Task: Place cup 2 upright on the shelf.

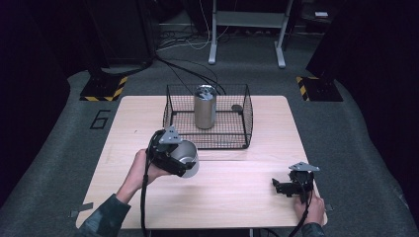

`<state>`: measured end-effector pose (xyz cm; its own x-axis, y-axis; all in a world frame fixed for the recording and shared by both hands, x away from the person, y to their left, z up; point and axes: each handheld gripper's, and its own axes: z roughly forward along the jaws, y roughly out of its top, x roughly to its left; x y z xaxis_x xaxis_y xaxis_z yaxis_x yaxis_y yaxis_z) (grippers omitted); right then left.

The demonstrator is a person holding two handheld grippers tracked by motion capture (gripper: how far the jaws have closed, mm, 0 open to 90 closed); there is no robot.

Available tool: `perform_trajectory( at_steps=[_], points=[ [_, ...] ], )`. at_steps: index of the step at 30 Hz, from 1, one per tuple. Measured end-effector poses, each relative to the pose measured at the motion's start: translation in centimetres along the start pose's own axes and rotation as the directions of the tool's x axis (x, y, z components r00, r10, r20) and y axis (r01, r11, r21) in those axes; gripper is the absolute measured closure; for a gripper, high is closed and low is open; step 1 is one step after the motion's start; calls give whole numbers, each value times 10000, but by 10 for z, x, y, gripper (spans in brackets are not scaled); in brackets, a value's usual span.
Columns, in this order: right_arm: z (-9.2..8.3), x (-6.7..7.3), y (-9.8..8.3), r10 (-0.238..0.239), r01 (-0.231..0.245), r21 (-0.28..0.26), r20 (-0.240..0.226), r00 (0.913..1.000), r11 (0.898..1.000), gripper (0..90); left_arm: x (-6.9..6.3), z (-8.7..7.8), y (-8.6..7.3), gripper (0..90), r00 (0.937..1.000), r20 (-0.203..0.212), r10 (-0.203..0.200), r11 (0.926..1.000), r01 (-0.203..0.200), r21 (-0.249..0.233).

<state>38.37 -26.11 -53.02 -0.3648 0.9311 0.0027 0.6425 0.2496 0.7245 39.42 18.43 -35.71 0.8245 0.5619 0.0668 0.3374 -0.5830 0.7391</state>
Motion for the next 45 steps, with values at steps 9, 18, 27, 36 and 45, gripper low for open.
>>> perform_trajectory(
  at_steps=[9, 18, 27, 36, 45],
  points=[
    [0, 0, 0, -1, 1, 1, 1, 10000, 10000, 0, 17, 9, 11, 59, 9999, 1, -138, 9997, 138, 184],
    [0, 0, 0, -1, 1, 0, -1, 10000, 10000, 0, 29, 10, 26, 59, 9999, -91, -85, 9999, 86, 53],
    [0, 0, 0, -1, 1, 1, 1, 10000, 10000, 0, 42, 9, 45, 60, 9997, -238, 75, 10000, -75, 36],
    [0, 0, 0, -2, 2, -1, 0, 10000, 10000, 0, 58, 11, 64, 59, 9988, -450, 174, 9998, -171, 60],
    [0, 0, 0, -2, 2, -1, 0, 10000, 10000, 0, 74, 18, 78, 59, 9979, -517, 395, 9990, -383, 235]
  ],
)
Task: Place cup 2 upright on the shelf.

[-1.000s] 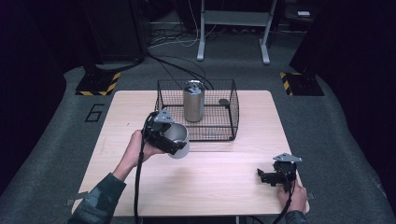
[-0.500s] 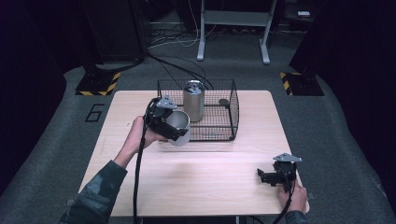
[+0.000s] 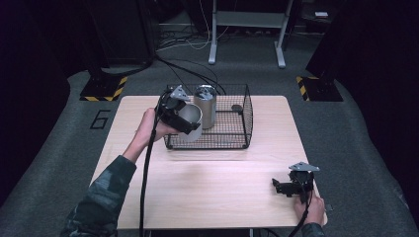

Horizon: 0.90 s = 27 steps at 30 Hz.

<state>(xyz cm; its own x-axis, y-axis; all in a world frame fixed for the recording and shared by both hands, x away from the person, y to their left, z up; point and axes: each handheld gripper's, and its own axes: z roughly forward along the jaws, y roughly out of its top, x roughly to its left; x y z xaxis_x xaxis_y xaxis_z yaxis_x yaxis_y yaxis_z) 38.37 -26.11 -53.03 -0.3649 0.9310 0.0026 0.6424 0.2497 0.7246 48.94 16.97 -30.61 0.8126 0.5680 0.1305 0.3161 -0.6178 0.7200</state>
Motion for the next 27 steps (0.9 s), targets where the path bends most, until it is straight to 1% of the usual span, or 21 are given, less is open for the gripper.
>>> perform_trajectory(
  at_steps=[1, 2, 3, 4, 6, 8, 10, 13, 17, 20, 22, 24, 26, 27],
  points=[
    [0, 0, 0, 0, 0, 0, 1, 10000, 10000, 0, 2, 2, 1, 59, 9999, -57, 153, 9999, -154, -75],
    [0, 0, 0, 1, -1, 0, 1, 10000, 10000, 0, 3, 3, 2, 59, 9999, -62, 128, 9998, -128, -126],
    [0, 0, 0, 2, -2, 0, 0, 10000, 10000, 0, 6, 4, 4, 59, 9996, -41, 264, 9996, -264, -29],
    [0, 0, 0, 2, -2, 0, 0, 10000, 10000, 0, 7, 5, 4, 59, 9992, -4, 400, 9992, -400, -59],
    [0, 0, 0, 1, -1, 1, 0, 10000, 10000, 0, 10, 9, 6, 59, 9983, -96, 583, 9983, -583, -41],
    [0, 0, 0, -1, 1, 0, 1, 10000, 10000, 0, 13, 13, 7, 59, 9974, 0, 717, 9974, -716, 116],
    [0, 0, 0, 0, 0, 1, 0, 10000, 10000, 0, 16, 17, 8, 59, 9975, -44, 712, 9975, -712, 53],
    [0, 0, 0, 1, -1, 0, 0, 10000, 10000, 0, 22, 23, 9, 59, 9976, 14, 696, 9976, -696, 35],
    [0, 0, 0, 0, 0, 1, 0, 10000, 10000, 0, 28, 31, 10, 59, 9975, -20, 713, 9974, -713, 112],
    [0, 0, 0, 1, -1, -1, -1, 10000, 10000, 0, 33, 38, 10, 59, 9983, 5, 581, 9983, -581, 60],
    [0, 0, 0, 2, -2, 0, 1, 10000, 10000, 0, 35, 41, 10, 59, 9983, 22, 591, 9982, -591, 138],
    [0, 0, 0, 0, 0, 1, 0, 10000, 10000, 0, 36, 45, 9, 59, 9983, -22, 577, 9982, -577, 160],
    [0, 0, 0, 0, 0, 0, 0, 10000, 10000, 0, 38, 49, 8, 59, 9981, -92, 615, 9977, -612, 280],
    [0, 0, 0, 2, -2, 0, -1, 10000, 10000, 0, 39, 51, 7, 59, 9984, -96, 559, 9981, -556, 277]
  ],
)
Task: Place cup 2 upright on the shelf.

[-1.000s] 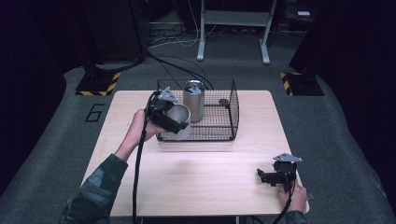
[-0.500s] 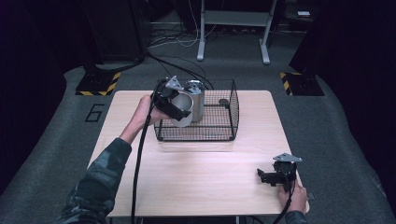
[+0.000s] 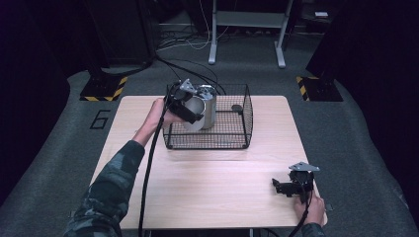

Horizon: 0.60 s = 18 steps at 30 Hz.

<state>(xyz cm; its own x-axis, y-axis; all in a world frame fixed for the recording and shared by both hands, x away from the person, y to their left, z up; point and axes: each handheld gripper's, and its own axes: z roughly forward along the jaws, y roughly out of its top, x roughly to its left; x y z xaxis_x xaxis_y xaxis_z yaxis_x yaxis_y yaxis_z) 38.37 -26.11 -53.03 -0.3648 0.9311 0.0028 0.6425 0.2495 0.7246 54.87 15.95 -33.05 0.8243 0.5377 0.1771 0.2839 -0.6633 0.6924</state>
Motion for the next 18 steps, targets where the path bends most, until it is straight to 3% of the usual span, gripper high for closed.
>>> perform_trajectory(
  at_steps=[18],
  points=[
    [0, 0, 0, 1, -1, 0, 1, 10000, 10000, 0, 11, 30, -7, 59, 9988, 58, -486, 9982, 484, 355]
  ],
)
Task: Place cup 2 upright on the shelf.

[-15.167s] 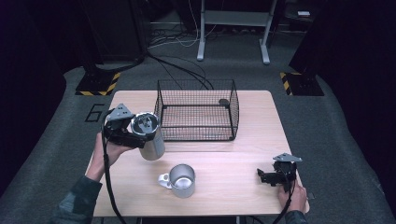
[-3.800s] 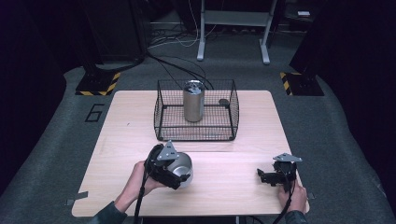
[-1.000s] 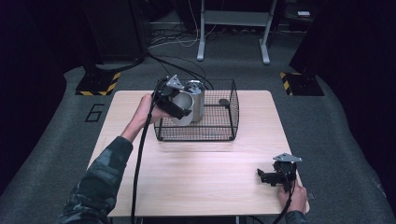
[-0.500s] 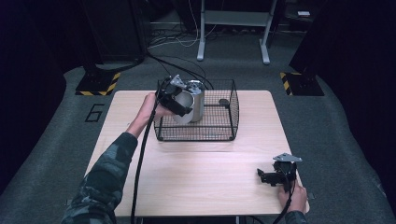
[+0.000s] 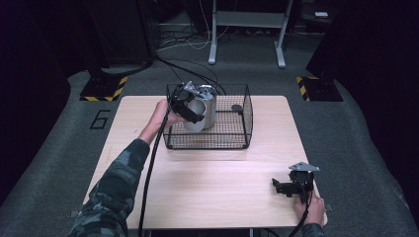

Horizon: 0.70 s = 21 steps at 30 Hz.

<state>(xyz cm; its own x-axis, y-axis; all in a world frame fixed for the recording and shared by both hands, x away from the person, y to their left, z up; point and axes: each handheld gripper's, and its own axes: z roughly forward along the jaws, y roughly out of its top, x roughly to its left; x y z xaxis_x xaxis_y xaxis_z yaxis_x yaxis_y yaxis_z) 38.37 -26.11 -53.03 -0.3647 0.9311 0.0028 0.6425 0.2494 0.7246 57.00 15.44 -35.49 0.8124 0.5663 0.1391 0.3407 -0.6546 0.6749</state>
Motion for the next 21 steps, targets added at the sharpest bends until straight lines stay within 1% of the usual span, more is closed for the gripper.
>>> perform_trajectory(
  at_steps=[3, 4, 7, 9, 10, 11, 12, 15, 16, 17, 18, 21],
  points=[
    [0, 0, 0, -2, 2, -3, 0, 10000, 10000, 0, 2, 3, -1, 59, 9999, 39, -113, 9999, 113, 30],
    [0, 0, 0, 0, 0, -3, 1, 10000, 10000, 0, 2, 5, -2, 59, 10000, -9, -88, 9999, 88, 55],
    [0, 0, 0, -5, 5, 0, 1, 10000, 10000, 0, 2, 9, -3, 58, 9999, 55, -137, 9997, 135, 211],
    [0, 0, 0, -1, 1, -1, -1, 10000, 10000, 0, 3, 12, -3, 59, 9999, 18, -150, 9995, 149, 289],
    [0, 0, 0, -4, 4, 0, 1, 10000, 10000, 0, 3, 13, -3, 58, 9998, 50, -175, 9994, 173, 304],
    [0, 0, 0, -5, 5, -3, 1, 10000, 10000, 0, 3, 14, -3, 58, 9999, -25, -149, 9994, 150, 321],
    [0, 0, 0, -5, 5, -1, 1, 10000, 10000, 0, 4, 15, -4, 58, 9997, 15, -264, 9992, 264, 302],
    [0, 0, 0, -5, 5, -1, 0, 10000, 10000, 0, 4, 16, -5, 58, 9996, -33, -289, 9991, 290, 305],
    [0, 0, 0, -7, 7, -4, 2, 10000, 10000, 0, 4, 17, -5, 59, 9994, 4, -353, 9989, 352, 322],
    [0, 0, 0, -5, 5, -2, 1, 10000, 10000, 0, 5, 18, -6, 58, 9995, -4, -307, 9990, 307, 330],
    [0, 0, 0, -6, 6, -3, 0, 10000, 10000, 0, 4, 19, -6, 58, 9990, 45, -447, 9985, 445, 326],
    [0, 0, 0, -9, 9, -2, 2, 10000, 10000, 0, 4, 22, -8, 58, 9988, 42, -487, 9982, 485, 364]
  ],
)
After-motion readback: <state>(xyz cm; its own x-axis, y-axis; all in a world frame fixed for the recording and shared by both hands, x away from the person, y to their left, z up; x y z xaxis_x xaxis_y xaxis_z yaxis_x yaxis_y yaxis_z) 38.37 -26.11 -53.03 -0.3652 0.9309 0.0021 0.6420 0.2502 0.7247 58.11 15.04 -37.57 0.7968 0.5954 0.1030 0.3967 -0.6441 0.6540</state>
